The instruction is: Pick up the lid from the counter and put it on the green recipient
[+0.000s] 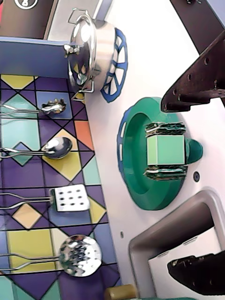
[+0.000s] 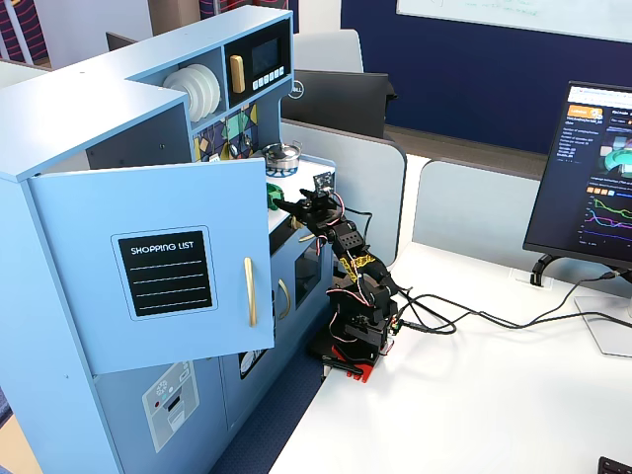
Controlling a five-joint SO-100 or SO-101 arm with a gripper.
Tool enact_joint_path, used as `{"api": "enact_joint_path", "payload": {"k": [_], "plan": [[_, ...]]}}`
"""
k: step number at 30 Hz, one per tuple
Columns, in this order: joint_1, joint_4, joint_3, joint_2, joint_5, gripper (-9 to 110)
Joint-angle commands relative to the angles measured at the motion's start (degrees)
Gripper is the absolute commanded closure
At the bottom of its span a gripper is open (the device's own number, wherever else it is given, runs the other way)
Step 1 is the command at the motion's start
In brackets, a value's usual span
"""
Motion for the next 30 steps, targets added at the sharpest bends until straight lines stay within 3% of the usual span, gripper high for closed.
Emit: {"api": "enact_joint_path", "payload": {"k": [1,17,30], "plan": [[1.05,-2.64,-2.99,-2.11,-1.76,57],[4.83,-20.21,-1.67,-16.79,0.35,53],[3.87,-25.05,-8.09,-28.21,0.35,53]]}}
